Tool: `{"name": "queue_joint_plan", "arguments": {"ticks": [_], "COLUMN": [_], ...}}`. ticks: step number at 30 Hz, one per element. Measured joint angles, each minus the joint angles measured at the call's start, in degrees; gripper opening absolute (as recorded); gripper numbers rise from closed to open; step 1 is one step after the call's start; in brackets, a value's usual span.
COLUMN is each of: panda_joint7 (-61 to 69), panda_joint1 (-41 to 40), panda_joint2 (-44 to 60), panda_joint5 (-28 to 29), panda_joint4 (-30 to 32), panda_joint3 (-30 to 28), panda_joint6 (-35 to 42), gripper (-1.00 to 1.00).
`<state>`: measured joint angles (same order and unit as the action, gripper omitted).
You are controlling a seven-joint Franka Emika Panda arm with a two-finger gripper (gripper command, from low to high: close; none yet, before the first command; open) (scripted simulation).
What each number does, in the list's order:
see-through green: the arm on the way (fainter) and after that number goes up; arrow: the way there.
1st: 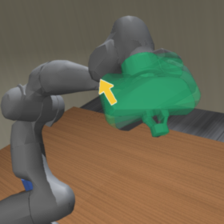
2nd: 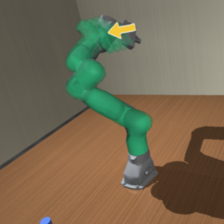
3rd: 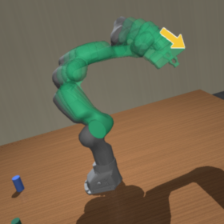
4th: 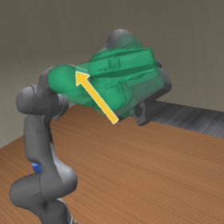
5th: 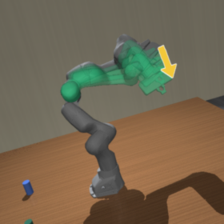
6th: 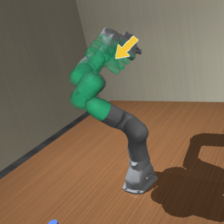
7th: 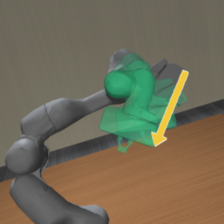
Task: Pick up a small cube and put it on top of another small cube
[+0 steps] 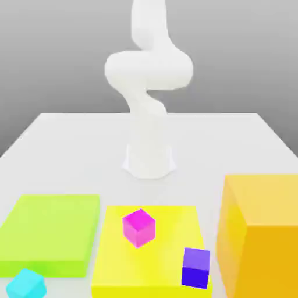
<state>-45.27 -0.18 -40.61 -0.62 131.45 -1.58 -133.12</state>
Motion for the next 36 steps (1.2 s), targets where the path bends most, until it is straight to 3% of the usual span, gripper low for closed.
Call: {"name": "queue_joint_plan", "arguments": {"ticks": [18, 30, 34, 35, 36], "panda_joint7": [6.4, 9.6, 11.6, 12.0, 12.0], "panda_joint1": [-3.4, -9.9, -12.3, -12.8, -12.8], "panda_joint2": [37.7, 62.4, 70.7, 72.2, 72.2], "panda_joint5": [-7.4, -10.8, -13.5, -14.0, -14.0], "panda_joint4": [-2.4, -3.9, -5.6, -5.9, -5.9], "panda_joint3": [-10.5, -12.7, -10.3, -9.7, -9.7], "panda_joint6": [-9.6, -16.3, -21.8, -22.9, -22.9], "gripper": [0.00, 0.00, 0.00, -1.00, -1.00]}}
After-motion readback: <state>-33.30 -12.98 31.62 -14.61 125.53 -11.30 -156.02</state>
